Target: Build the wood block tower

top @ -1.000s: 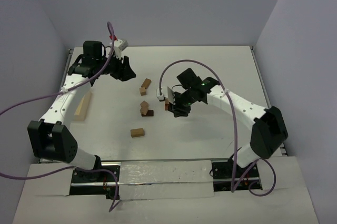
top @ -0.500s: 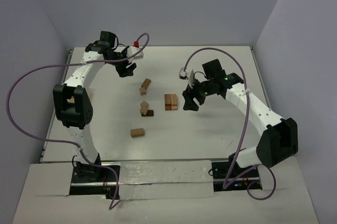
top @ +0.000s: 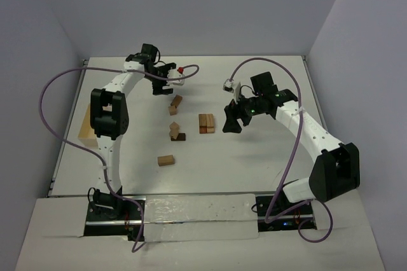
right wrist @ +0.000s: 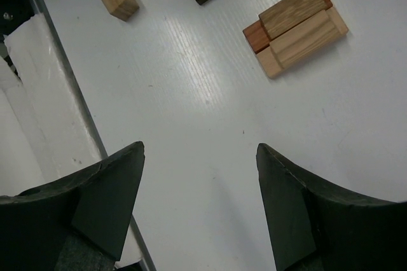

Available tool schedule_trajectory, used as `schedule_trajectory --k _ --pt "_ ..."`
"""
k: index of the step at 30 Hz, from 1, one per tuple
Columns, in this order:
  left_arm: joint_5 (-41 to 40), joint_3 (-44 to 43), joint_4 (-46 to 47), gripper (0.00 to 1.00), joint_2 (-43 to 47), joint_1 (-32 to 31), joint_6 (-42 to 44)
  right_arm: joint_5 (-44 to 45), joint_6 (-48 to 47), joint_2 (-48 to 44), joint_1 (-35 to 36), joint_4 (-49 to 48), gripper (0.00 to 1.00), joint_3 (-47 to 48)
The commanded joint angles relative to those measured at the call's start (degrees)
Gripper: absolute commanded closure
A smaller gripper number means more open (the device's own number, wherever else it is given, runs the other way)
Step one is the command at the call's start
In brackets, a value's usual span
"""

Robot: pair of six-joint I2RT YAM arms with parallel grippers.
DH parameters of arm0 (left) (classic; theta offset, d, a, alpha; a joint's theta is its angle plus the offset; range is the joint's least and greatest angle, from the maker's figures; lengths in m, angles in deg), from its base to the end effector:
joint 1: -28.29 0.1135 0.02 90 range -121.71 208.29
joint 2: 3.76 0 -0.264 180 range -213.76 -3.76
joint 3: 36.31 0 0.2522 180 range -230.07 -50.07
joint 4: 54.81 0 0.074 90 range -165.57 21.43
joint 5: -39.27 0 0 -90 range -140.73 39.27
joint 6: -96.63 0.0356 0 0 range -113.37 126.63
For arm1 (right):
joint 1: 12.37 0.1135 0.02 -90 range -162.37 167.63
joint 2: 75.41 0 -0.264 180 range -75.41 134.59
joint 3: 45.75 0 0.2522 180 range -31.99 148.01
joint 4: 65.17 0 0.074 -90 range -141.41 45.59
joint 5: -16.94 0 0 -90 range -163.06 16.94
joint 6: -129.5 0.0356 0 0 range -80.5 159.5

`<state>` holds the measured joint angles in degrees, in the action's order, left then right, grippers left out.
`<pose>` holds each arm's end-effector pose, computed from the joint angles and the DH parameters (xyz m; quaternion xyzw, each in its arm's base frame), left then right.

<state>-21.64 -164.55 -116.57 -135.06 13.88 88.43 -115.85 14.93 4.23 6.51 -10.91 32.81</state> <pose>0.4711 -0.1389 0.2032 0.7397 0.5901 -0.0869 0.3115 0.2586 0.1140 0.2861 -0.4299 0.7855 0.3340 0.2943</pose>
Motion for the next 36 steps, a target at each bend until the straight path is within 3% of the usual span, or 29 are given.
schedule_trajectory --k 1,20,30,36 --pt "4.4 -8.59 -8.59 0.14 -4.51 -0.23 11.64 -1.6 0.93 -0.54 -0.55 -2.32 0.22 -0.64" --pt "3.87 -6.04 -20.73 0.23 -7.84 -3.79 19.1 -2.13 0.4 3.86 -0.86 -1.74 0.21 1.03" --pt "3.78 -10.5 -23.82 0.24 -11.93 -5.42 18.98 -1.77 -0.09 3.73 -0.86 -0.9 0.21 0.9" --pt "1.04 -4.53 -22.35 0.33 -9.32 -6.24 20.49 -1.51 -0.21 4.12 -0.86 -0.87 0.21 1.11"
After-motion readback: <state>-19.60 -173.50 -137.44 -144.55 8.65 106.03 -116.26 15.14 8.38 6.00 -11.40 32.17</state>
